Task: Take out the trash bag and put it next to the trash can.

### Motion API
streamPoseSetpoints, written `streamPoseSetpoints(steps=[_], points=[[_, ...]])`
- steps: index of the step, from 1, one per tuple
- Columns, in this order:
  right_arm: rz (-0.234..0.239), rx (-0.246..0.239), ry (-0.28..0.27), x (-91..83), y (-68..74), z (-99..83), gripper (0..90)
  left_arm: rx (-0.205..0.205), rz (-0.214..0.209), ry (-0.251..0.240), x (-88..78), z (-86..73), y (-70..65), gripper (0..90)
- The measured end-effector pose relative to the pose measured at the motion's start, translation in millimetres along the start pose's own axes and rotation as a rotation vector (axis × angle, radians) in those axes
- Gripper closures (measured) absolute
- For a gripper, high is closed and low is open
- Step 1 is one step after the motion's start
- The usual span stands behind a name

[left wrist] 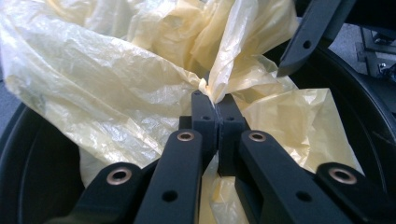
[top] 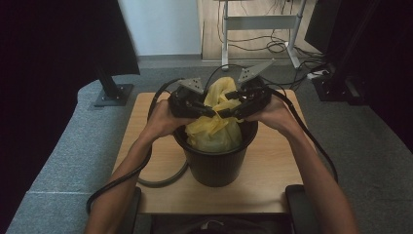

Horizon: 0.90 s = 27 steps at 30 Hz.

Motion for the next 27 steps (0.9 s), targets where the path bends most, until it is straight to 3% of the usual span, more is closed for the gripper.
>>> streamPoseSetpoints(steps=[2, 4, 7, 11, 13, 16, 19, 20, 25, 27], points=[[-0.039, 0.002, 0.023, 0.0, -2.5, -2.1, 13.0, -0.011, 0.005, -0.008, -2.9, 0.3, 1.0, 88.7], [-0.05, -0.001, 0.04, 2.0, -1.8, -3.9, 13.5, -0.021, 0.013, -0.013, -4.4, 1.7, 1.8, 88.7], [-0.002, -0.014, 0.055, 10.4, 6.8, -3.4, 8.9, -0.02, 0.016, -0.013, -3.8, 7.1, 0.8, 88.5], [0.021, -0.063, 0.089, 28.6, 17.1, -0.8, 11.7, -0.001, 0.004, -0.023, -2.6, 19.0, -4.0, 88.1], [0.017, -0.077, 0.081, 33.2, 18.0, 1.3, 17.6, 0.002, -0.018, -0.041, -2.7, 24.2, -7.5, 88.0], [0.04, -0.099, 0.062, 35.9, 21.6, 3.9, 42.0, 0.009, -0.048, -0.072, -5.9, 29.8, -12.9, 86.0], [0.041, -0.118, 0.061, 32.0, 21.6, 1.3, 63.5, 0.01, -0.057, -0.092, -11.2, 29.6, -13.6, 68.1], [0.026, -0.125, 0.067, 30.8, 20.1, -0.9, 68.9, -0.008, -0.078, -0.129, -19.6, 28.3, -13.3, 59.6], [0.002, -0.102, 0.054, 19.6, 12.0, -7.0, 78.3, -0.025, -0.04, -0.158, -35.8, 19.2, -9.3, 37.9], [-0.009, -0.094, 0.043, 12.6, 8.5, -7.4, 78.6, -0.041, -0.025, -0.165, -43.0, 12.0, -5.8, 36.1]])
Point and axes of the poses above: each handheld gripper's, and its own axes: x roughly forward along the jaws, z roughly out of its top, y roughly to its left, the point moved 6 cm from there along x, roughly forward along the jaws, and after that the axes turned 7 degrees about -z, right-handed, at the moved point
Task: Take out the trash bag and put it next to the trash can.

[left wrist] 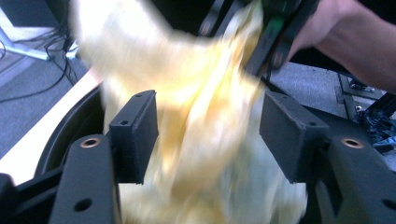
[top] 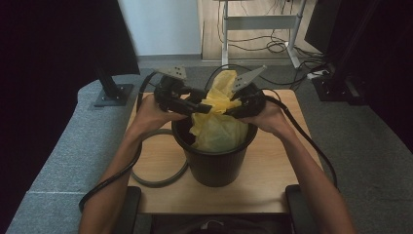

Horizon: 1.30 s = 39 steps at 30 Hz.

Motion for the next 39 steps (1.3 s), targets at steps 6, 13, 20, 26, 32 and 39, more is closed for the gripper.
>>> streamPoseSetpoints(steps=[6, 13, 20, 26, 32, 39], points=[[-0.008, 0.017, -0.058, -24.8, -6.4, 2.6, 78.9, -0.052, 0.042, 0.032, -8.3, -24.8, 15.2, 29.2], [0.011, 0.015, -0.092, -35.3, -5.1, 5.9, 78.9, -0.083, 0.07, 0.108, 14.3, -40.1, 33.7, 29.3], [0.031, 0.01, -0.077, -31.1, -2.1, 5.9, 78.8, -0.056, 0.048, 0.125, 22.9, -38.0, 27.0, 77.7], [0.023, 0.013, 0.036, -8.4, -2.6, -3.5, 78.6, -0.021, 0.059, 0.068, 15.2, -23.0, 17.6, 86.8], [0.02, 0.014, 0.053, 15.3, 4.2, -0.9, 41.7, 0.015, 0.009, 0.064, 23.4, -13.2, 4.6, 85.3], [0.048, 0.014, 0.049, 26.1, 14.1, 12.0, 32.7, 0.048, -0.052, 0.052, 36.6, -2.0, -8.1, 84.5]])
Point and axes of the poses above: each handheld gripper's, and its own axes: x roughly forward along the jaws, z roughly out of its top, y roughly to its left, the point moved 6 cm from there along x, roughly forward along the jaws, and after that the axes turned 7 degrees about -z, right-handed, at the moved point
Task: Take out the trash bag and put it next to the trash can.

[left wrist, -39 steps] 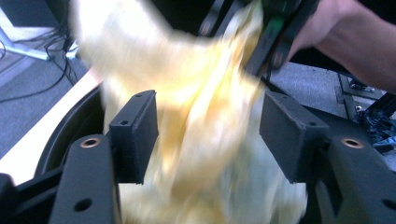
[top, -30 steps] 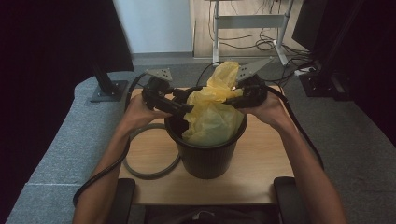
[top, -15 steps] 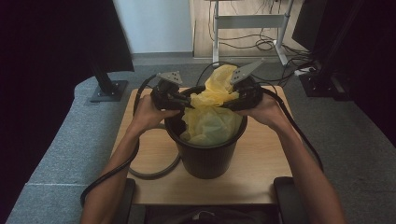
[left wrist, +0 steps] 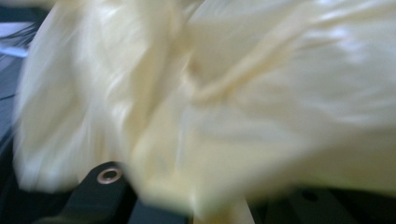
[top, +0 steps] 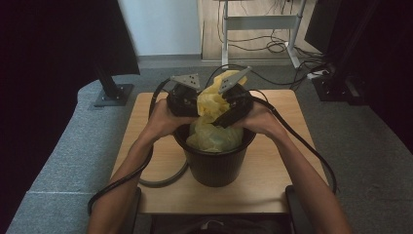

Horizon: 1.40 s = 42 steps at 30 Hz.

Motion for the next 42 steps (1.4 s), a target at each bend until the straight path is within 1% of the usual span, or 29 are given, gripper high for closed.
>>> streamPoseSetpoints(steps=[1, 2, 3, 5, 6, 8, 10, 12, 13, 14, 18, 21, 22, 23, 25, 27, 28, 29, 30, 31, 32, 33, 34, 35, 36, 38, 39, 40, 42], points=[[0.01, -0.016, 0.012, 1.4, 1.9, -0.6, 40.6, 0.004, 0.009, 0.007, 0.7, 0.7, -0.7, 83.9], [0.016, -0.023, 0.021, 1.4, 3.3, -1.8, 53.5, 0.002, 0.016, 0.007, -0.1, 0.9, -0.8, 81.7], [0.013, -0.035, 0.024, 0.7, 3.0, -3.5, 61.2, -0.003, 0.026, -0.006, -2.4, 1.0, 0.0, 78.1], [0.019, -0.043, 0.016, -1.8, 2.5, -6.9, 76.2, -0.033, 0.019, -0.048, -10.2, 0.5, 1.9, 63.4], [0.016, -0.039, 0.006, -3.9, 1.3, -8.2, 79.0, -0.048, 0.021, -0.069, -15.0, -0.4, 3.2, 56.9], [0.019, -0.034, -0.007, -9.7, -1.9, -11.4, 80.4, -0.071, 0.035, -0.09, -25.7, -5.3, 6.1, 46.8], [-0.001, -0.025, -0.019, -17.8, -6.1, -15.4, 80.4, -0.097, 0.037, -0.102, -35.0, -14.4, 8.3, 41.2], [-0.008, -0.007, -0.039, -25.0, -9.1, -17.9, 80.4, -0.116, 0.034, -0.099, -38.6, -23.9, 10.3, 39.9], [-0.01, 0.001, -0.053, -29.5, -10.5, -19.1, 80.4, -0.122, 0.031, -0.096, -38.5, -27.3, 11.0, 39.2], [-0.011, 0.007, -0.06, -31.7, -11.0, -19.7, 80.4, -0.126, 0.014, -0.083, -36.3, -32.6, 11.3, 38.9], [-0.007, 0.022, -0.095, -40.5, -13.2, -20.1, 80.3, -0.128, 0.008, -0.015, -21.5, -43.6, 12.9, 39.8], [0.007, 0.027, -0.115, -42.0, -12.8, -17.8, 80.1, -0.129, 0.001, 0.017, -10.3, -43.6, 14.6, 47.2], [0.011, 0.029, -0.119, -41.5, -12.3, -17.1, 79.9, -0.129, 0.002, 0.031, -6.2, -42.4, 14.3, 51.9], [0.019, 0.033, -0.12, -39.7, -10.9, -16.6, 79.5, -0.12, 0.011, 0.039, -4.0, -41.0, 14.3, 61.6], [0.036, 0.032, -0.109, -35.3, -7.6, -16.7, 78.2, -0.098, 0.022, 0.046, -1.9, -36.4, 13.1, 76.1], [0.041, 0.034, -0.09, -31.0, -5.8, -16.7, 75.8, -0.085, 0.042, 0.047, -1.9, -32.8, 12.8, 82.4], [0.021, 0.024, -0.055, -25.7, -6.3, -16.8, 67.7, -0.07, 0.055, 0.036, -3.3, -27.7, 11.8, 84.9], [0.015, 0.026, -0.022, -22.4, -6.1, -17.2, 57.2, -0.071, 0.052, 0.024, -3.6, -25.1, 11.2, 85.3], [0.015, 0.026, -0.022, -22.4, -6.1, -17.2, 57.2, -0.071, 0.052, 0.024, -3.6, -25.1, 11.2, 85.5], [0.023, 0.034, -0.002, -18.4, -4.7, -16.6, 47.6, -0.071, 0.047, 0.013, -3.1, -22.5, 10.3, 85.5], [0.031, 0.039, 0.03, -9.2, -1.5, -14.8, 33.1, -0.056, 0.029, 0.005, 0.0, -17.1, 8.3, 85.7], [0.026, 0.034, 0.042, -4.4, -0.1, -13.4, 29.7, -0.056, 0.029, 0.005, 0.0, -17.1, 8.3, 85.8], [0.033, 0.033, 0.048, 0.1, 2.1, -11.7, 28.9, -0.045, -0.002, -0.009, 5.0, -11.1, 3.7, 85.8], [0.047, 0.027, 0.061, 4.6, 5.0, -10.8, 30.7, -0.034, -0.006, -0.01, 6.6, -8.8, 0.8, 85.8], [0.051, 0.006, 0.079, 8.3, 6.9, -11.2, 36.2, -0.023, -0.01, -0.005, 7.2, -7.6, -1.7, 85.6], [0.054, -0.031, 0.111, 10.4, 10.4, -12.9, 53.1, -0.021, -0.011, -0.009, 4.6, -7.7, -4.2, 82.8], [0.046, -0.036, 0.108, 9.4, 10.3, -12.9, 62.0, -0.027, -0.008, -0.02, 1.3, -8.0, -4.4, 78.3], [0.042, -0.032, 0.105, 8.2, 9.7, -13.1, 67.4, -0.036, -0.001, -0.034, -2.9, -8.7, -3.8, 71.9], [0.035, -0.032, 0.097, 6.0, 8.5, -13.7, 73.5, -0.071, 0.011, -0.067, -12.2, -10.9, -1.4, 55.6]])
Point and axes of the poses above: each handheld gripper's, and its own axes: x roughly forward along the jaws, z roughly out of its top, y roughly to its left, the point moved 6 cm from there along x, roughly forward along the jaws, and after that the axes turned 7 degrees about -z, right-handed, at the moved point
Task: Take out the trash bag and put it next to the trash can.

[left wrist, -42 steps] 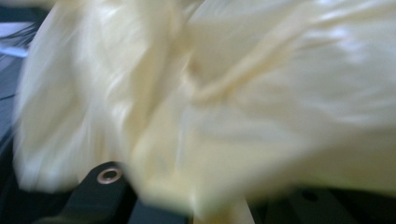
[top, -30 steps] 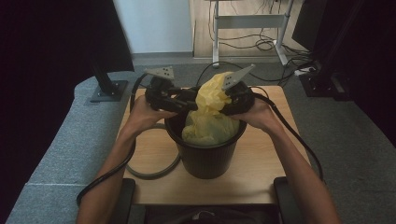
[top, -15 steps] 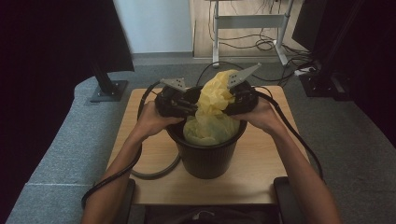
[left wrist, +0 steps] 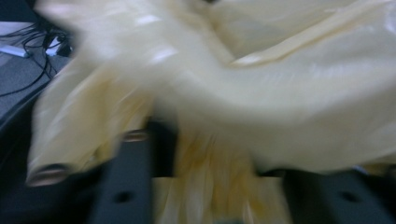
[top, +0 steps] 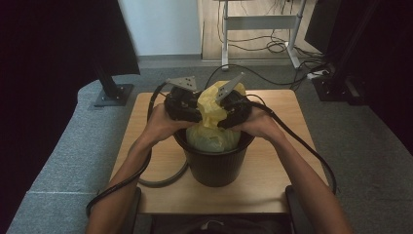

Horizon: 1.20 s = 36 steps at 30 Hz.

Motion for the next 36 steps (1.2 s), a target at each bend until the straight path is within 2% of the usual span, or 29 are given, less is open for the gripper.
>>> streamPoseSetpoints(steps=[3, 5, 6, 8, 9, 10, 11, 12, 13, 14, 16, 17, 18, 19, 21, 22, 24, 26, 28, 29, 30, 32, 34, 35, 36], points=[[-0.022, 0.012, -0.012, -6.2, -4.9, -2.5, 75.3, -0.045, 0.034, -0.023, -14.8, -7.7, 6.6, 38.0], [-0.042, 0.024, -0.033, -13.7, -9.0, -3.9, 75.3, -0.059, 0.041, -0.018, -18.3, -12.1, 9.0, 33.0], [-0.047, 0.033, -0.054, -18.0, -11.3, -3.7, 75.2, -0.078, 0.06, 0.004, -21.3, -22.5, 14.9, 31.5], [-0.05, 0.049, -0.094, -26.7, -14.2, -2.4, 75.2, -0.105, 0.039, 0.031, -18.2, -32.6, 19.4, 30.6], [-0.049, 0.053, -0.116, -30.0, -14.6, -0.9, 75.1, -0.105, 0.039, 0.031, -18.2, -32.6, 19.4, 30.2], [-0.047, 0.053, -0.13, -32.8, -14.3, 0.7, 75.0, -0.117, 0.004, 0.047, -12.4, -38.9, 21.9, 30.5], [-0.041, 0.05, -0.142, -34.4, -13.7, 2.3, 74.8, -0.114, -0.015, 0.051, -8.9, -39.8, 21.7, 33.1], [-0.041, 0.05, -0.142, -34.4, -13.7, 2.3, 74.8, -0.114, -0.015, 0.051, -8.9, -39.8, 21.7, 37.1], [-0.033, 0.053, -0.151, -34.3, -12.2, 5.3, 74.3, -0.097, -0.017, 0.063, -5.8, -39.4, 21.3, 43.7], [-0.023, 0.051, -0.152, -33.2, -11.0, 6.7, 73.9, -0.052, -0.019, 0.079, -0.8, -35.3, 18.2, 57.1], [-0.014, 0.05, -0.153, -31.4, -9.7, 7.9, 73.3, -0.038, -0.014, 0.084, 1.2, -32.0, 16.7, 75.0], [-0.004, 0.047, -0.151, -27.2, -7.3, 10.4, 69.4, -0.004, 0.017, 0.095, 2.8, -24.9, 14.7, 81.2], [-0.005, 0.039, -0.144, -25.0, -6.7, 10.8, 65.5, 0.006, 0.031, 0.093, 2.9, -21.5, 13.7, 84.1], [-0.013, 0.04, -0.13, -23.3, -7.1, 10.7, 57.6, 0.014, 0.039, 0.092, 2.8, -18.5, 13.4, 85.6], [-0.02, 0.054, -0.1, -18.9, -8.0, 10.2, 39.5, 0.017, 0.033, 0.077, 2.6, -15.1, 12.4, 86.5], [-0.02, 0.066, -0.095, -16.4, -7.3, 10.9, 31.0, 0.02, 0.016, 0.053, 3.3, -8.5, 10.2, 86.9], [-0.028, 0.056, -0.069, -9.7, -4.8, 11.4, 24.8, 0.031, 0.0, 0.04, 6.3, -3.3, 7.0, 87.2], [-0.033, 0.038, -0.028, -1.9, -1.2, 11.1, 28.7, 0.05, 0.007, 0.047, 9.5, -0.2, 3.7, 87.2], [-0.021, -0.009, -0.001, 2.4, 2.7, 9.5, 48.3, 0.052, 0.013, 0.056, 10.6, -0.3, 3.3, 85.8], [-0.025, -0.021, 0.007, 2.6, 3.1, 8.6, 56.1, 0.036, 0.014, 0.054, 9.4, -2.1, 5.0, 83.0], [-0.034, -0.024, 0.01, 2.3, 2.2, 7.7, 62.6, 0.031, 0.026, 0.049, 6.9, -3.2, 6.6, 78.1], [-0.036, -0.028, 0.025, 1.4, 0.6, 5.1, 72.2, 0.011, 0.063, 0.041, 1.2, -6.4, 10.6, 58.0], [-0.026, -0.025, 0.03, 0.6, 0.2, 4.0, 74.7, 0.0, 0.064, 0.036, -1.9, -8.3, 11.9, 44.5], [-0.023, -0.023, 0.029, -0.1, 0.0, 4.2, 75.2, -0.022, 0.083, 0.017, -8.3, -11.2, 14.7, 36.9], [-0.026, -0.023, 0.028, -1.0, -0.8, 4.5, 75.5, -0.022, 0.083, 0.017, -8.3, -11.2, 14.7, 32.0]])
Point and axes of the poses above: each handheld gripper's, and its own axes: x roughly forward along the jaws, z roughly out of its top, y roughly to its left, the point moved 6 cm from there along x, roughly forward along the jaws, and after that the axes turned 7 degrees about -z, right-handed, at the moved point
